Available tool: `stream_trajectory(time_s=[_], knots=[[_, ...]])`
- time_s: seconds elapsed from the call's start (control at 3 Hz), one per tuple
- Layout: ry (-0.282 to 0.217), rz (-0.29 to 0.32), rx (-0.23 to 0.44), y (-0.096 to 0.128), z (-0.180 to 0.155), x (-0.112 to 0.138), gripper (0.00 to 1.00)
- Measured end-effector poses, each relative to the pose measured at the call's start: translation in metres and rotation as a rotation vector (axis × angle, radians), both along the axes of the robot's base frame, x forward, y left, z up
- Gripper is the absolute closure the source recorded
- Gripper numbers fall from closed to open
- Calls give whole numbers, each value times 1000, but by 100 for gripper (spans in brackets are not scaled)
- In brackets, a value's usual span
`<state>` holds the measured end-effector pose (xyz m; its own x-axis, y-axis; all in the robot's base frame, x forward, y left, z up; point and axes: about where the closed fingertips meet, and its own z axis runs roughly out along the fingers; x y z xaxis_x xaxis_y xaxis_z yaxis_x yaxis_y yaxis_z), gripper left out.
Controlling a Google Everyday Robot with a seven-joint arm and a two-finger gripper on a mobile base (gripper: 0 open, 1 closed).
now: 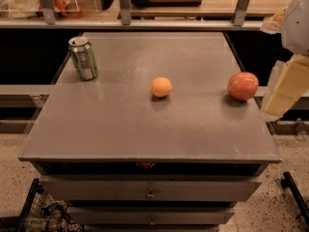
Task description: Move apple near green can
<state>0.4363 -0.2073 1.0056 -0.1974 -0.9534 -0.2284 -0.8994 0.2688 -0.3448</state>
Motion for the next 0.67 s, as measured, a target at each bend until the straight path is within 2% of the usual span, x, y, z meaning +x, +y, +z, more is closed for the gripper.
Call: stream_trajectory(time_s=[0.67], knots=[[-1, 22, 19, 0, -4, 5, 0]])
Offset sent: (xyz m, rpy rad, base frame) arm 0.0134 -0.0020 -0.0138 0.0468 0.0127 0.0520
